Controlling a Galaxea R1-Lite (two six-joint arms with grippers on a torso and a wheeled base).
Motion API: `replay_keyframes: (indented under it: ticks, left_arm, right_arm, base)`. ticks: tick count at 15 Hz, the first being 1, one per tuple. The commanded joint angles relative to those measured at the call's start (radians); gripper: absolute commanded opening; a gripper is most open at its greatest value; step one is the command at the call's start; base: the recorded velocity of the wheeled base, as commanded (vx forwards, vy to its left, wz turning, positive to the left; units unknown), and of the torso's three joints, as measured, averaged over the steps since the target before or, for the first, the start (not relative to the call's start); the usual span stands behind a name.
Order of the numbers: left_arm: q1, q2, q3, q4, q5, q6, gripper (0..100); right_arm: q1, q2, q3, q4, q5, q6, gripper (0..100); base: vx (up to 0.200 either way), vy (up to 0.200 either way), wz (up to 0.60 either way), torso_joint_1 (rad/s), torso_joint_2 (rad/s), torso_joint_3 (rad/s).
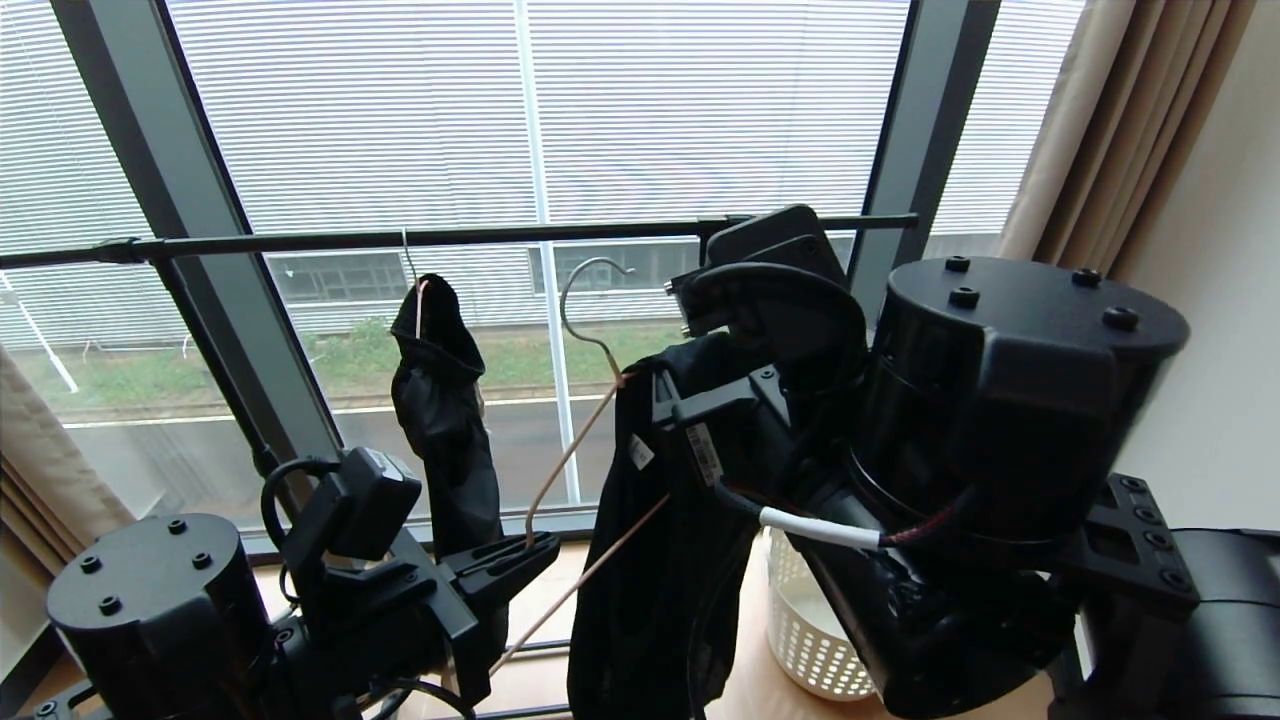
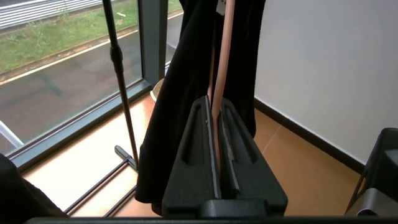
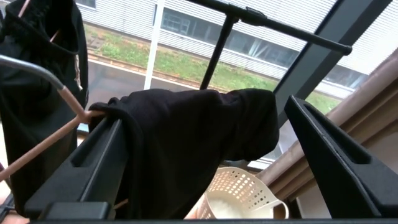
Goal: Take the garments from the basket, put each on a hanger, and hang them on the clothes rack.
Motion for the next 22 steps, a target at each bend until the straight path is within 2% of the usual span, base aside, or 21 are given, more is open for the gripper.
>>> replay_keyframes:
  ticks: [1, 6, 10, 13, 16, 18, 19, 21, 22]
  left_arm:
    - [0.003, -0.001, -0.001, -0.001, 0.000, 0.000, 0]
    - [0.003, -0.001, -0.002, -0.002, 0.000, 0.000, 0]
    - [0.021, -0.001, -0.001, -0.002, -0.003, 0.000, 0]
    - [0.043, -0.004, 0.007, -0.013, -0.008, 0.000, 0]
    - [0.043, -0.001, 0.033, -0.062, -0.023, 0.002, 0]
    - [0.044, -0.003, 0.042, -0.062, -0.025, 0.003, 0]
    - [0.043, -0.004, 0.045, -0.063, -0.025, 0.005, 0]
    - [0.043, -0.004, 0.053, -0.065, -0.026, 0.008, 0]
    - [0.041, -0.004, 0.053, -0.065, -0.029, 0.008, 0]
  right_arm:
    - [0.006, -0.020, 0.021, 0.000, 0.006, -0.001, 100]
    - [0.023, -0.030, 0.041, -0.001, 0.040, -0.009, 100]
    - [0.023, -0.068, 0.052, 0.034, 0.100, -0.007, 100]
    - [-0.008, -0.068, 0.049, 0.040, 0.107, -0.007, 100]
    - [-0.058, -0.076, 0.061, 0.043, 0.178, -0.007, 100]
    - [-0.118, -0.092, 0.078, 0.045, 0.267, -0.007, 100]
    - [-0.133, -0.100, 0.083, 0.046, 0.287, -0.007, 100]
    - [-0.239, -0.149, 0.089, 0.114, 0.474, -0.011, 100]
    - [-0.273, -0.160, 0.084, 0.149, 0.544, -0.017, 100]
  base:
    - [0.000, 0.000, 0.00, 0.000, 0.00, 0.000]
    - [0.000, 0.000, 0.00, 0.000, 0.00, 0.000]
    - [0.000, 0.000, 0.00, 0.000, 0.00, 0.000]
    - [0.000, 0.000, 0.00, 0.000, 0.00, 0.000]
    - [0.000, 0.000, 0.00, 0.000, 0.00, 0.000]
    - [0.000, 0.000, 0.00, 0.000, 0.00, 0.000]
    - [0.000, 0.000, 0.00, 0.000, 0.00, 0.000]
    - [0.000, 0.000, 0.00, 0.000, 0.00, 0.000]
    - [0.000, 0.000, 0.00, 0.000, 0.00, 0.000]
